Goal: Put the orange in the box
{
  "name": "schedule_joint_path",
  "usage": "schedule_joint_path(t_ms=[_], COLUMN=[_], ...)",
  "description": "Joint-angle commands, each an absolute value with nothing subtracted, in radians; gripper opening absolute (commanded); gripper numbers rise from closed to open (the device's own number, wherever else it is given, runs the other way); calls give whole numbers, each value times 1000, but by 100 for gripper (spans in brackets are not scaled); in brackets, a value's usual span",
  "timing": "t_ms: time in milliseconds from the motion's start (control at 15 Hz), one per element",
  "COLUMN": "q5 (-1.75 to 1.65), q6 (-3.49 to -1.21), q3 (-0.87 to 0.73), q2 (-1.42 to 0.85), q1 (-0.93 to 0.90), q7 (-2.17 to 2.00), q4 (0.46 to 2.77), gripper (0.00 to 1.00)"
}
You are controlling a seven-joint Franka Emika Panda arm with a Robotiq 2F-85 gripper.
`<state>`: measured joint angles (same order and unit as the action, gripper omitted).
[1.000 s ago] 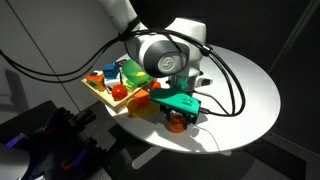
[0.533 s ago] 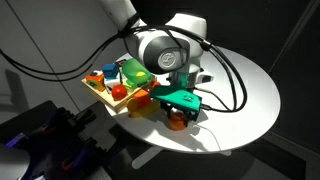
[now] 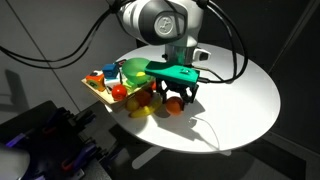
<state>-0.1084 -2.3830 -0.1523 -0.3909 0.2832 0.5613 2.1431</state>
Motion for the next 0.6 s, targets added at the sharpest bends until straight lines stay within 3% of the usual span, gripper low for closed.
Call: schedule_joint_path(t_ms=[0, 533], q5=[-135, -112], q6=[-2341, -2340], q3=[-143, -102], q2=[-288, -139], q1=[262, 207], q7=[538, 570], q4=[2188, 2274], gripper=[50, 50])
